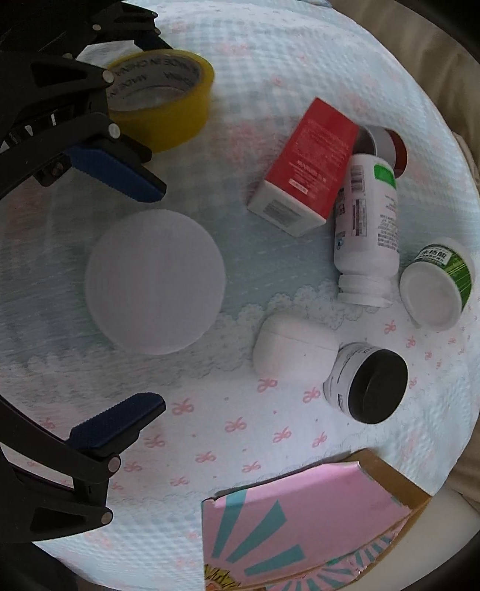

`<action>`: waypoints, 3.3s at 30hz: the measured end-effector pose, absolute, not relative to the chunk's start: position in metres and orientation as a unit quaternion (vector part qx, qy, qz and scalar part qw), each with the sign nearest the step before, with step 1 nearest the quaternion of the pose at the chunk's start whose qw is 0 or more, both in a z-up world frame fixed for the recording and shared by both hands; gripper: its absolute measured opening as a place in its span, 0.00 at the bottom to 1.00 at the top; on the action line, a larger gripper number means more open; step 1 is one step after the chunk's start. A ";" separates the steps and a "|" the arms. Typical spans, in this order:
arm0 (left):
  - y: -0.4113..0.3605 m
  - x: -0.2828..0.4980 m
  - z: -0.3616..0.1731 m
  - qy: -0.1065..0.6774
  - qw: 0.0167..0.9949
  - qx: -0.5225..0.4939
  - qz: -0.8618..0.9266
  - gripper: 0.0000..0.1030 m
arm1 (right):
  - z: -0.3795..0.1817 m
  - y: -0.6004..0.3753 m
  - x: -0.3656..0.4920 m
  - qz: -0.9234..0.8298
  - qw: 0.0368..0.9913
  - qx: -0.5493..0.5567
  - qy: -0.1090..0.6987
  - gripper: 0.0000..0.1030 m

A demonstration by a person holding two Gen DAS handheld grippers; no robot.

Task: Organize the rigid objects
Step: 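Grasp the yellow tape roll with the left tool while the right tool grasps the white round lid, then carry the tape roll and white lid into the cardboard box and release both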

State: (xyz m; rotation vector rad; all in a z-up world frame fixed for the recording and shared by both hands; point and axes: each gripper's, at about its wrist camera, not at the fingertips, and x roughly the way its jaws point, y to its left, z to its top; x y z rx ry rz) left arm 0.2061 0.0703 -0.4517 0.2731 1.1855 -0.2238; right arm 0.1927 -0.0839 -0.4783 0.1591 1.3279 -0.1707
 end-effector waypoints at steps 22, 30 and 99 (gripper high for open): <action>0.086 0.216 -0.418 0.554 0.821 0.110 -0.089 0.93 | -0.474 -0.088 0.205 -0.063 0.763 0.105 0.635 0.64; 0.092 0.212 -0.339 0.523 0.841 0.108 -0.084 0.93 | -0.402 -0.097 0.186 -0.053 0.794 0.111 0.595 0.65; -0.354 0.303 -0.410 0.705 0.704 -0.012 -0.090 0.93 | -0.410 -0.480 0.218 0.068 0.771 -0.046 0.632 0.65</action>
